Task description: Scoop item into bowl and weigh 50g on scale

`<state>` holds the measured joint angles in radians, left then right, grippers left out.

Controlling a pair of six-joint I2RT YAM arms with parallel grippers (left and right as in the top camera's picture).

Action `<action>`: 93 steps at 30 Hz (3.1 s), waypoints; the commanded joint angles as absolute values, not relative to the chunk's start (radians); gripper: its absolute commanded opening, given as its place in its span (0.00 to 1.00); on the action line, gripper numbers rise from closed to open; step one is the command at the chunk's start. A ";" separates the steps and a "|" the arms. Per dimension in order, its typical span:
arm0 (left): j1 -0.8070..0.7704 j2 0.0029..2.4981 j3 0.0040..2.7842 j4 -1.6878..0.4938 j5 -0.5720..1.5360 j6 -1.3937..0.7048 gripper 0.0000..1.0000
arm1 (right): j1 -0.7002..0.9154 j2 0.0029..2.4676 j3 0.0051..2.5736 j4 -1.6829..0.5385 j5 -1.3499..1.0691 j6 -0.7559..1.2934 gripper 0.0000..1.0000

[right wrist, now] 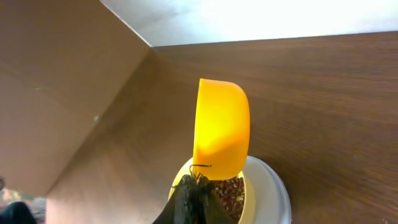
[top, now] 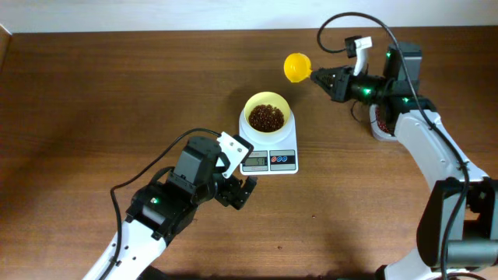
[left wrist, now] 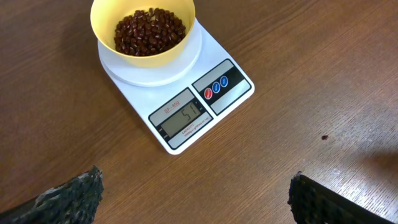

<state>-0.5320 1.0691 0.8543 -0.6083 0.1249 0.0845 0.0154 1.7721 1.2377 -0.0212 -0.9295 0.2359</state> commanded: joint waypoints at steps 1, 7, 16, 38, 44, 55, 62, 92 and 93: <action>-0.534 1.068 0.849 -0.607 0.142 0.075 0.99 | 0.060 1.774 1.301 -0.035 -0.810 0.249 0.04; -0.534 1.068 0.849 -0.607 0.142 0.075 0.99 | 0.133 1.774 1.437 -0.313 -0.626 0.191 0.04; -0.534 1.068 0.849 -0.607 0.142 0.075 0.99 | 0.315 1.774 1.470 -0.590 -0.404 0.076 0.04; -0.534 1.068 0.849 -0.607 0.142 0.075 0.99 | 0.439 1.835 1.469 -0.602 -0.202 -0.303 0.04; -0.534 1.068 0.849 -0.607 0.142 0.075 0.99 | 0.439 1.845 1.469 -0.603 -0.208 -0.303 0.04; -0.534 1.068 0.849 -0.607 0.142 0.075 0.99 | 0.439 1.894 1.469 -0.549 -0.236 -0.299 0.04; -0.534 1.068 0.849 -0.607 0.142 0.075 0.99 | 0.440 1.894 1.469 -0.584 -0.289 -0.299 0.04; -0.534 1.068 0.849 -0.607 0.142 0.075 0.99 | 0.308 1.893 1.470 -0.606 -0.601 -0.219 0.04; -0.534 1.068 0.849 -0.607 0.142 0.075 0.99 | 0.300 1.892 1.470 -0.606 -0.627 -0.219 0.04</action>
